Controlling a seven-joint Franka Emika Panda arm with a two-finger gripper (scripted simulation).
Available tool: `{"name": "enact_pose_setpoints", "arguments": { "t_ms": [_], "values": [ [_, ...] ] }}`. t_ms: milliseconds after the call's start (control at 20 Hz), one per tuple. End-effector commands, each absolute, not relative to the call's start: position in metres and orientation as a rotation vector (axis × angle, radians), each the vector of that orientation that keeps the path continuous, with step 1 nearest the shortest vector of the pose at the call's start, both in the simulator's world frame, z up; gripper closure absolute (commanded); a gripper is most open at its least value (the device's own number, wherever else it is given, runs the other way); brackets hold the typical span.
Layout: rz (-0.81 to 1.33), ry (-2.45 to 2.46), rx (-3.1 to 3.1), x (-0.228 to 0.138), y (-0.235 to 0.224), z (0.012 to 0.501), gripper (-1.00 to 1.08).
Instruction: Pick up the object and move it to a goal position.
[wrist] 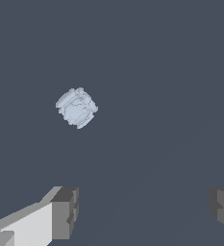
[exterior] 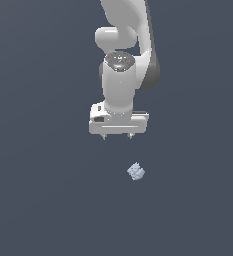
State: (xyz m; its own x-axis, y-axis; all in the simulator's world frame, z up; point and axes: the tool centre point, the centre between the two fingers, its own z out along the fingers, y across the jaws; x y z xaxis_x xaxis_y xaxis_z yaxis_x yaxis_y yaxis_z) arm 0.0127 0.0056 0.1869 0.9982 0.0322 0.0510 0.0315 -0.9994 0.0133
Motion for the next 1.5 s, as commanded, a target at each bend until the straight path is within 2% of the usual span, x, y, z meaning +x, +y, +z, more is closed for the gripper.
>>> {"name": "enact_pose_setpoints", "arguments": {
  "t_ms": [0,850,1450],
  "values": [
    [0.080,0.050,3.128,0.013,0.006,0.187,-0.92],
    [0.069,0.158,3.124,0.020,0.020,0.184,-0.92],
    [0.038,0.536,3.076,0.053,0.046,0.152,-0.92]
  ]
}}
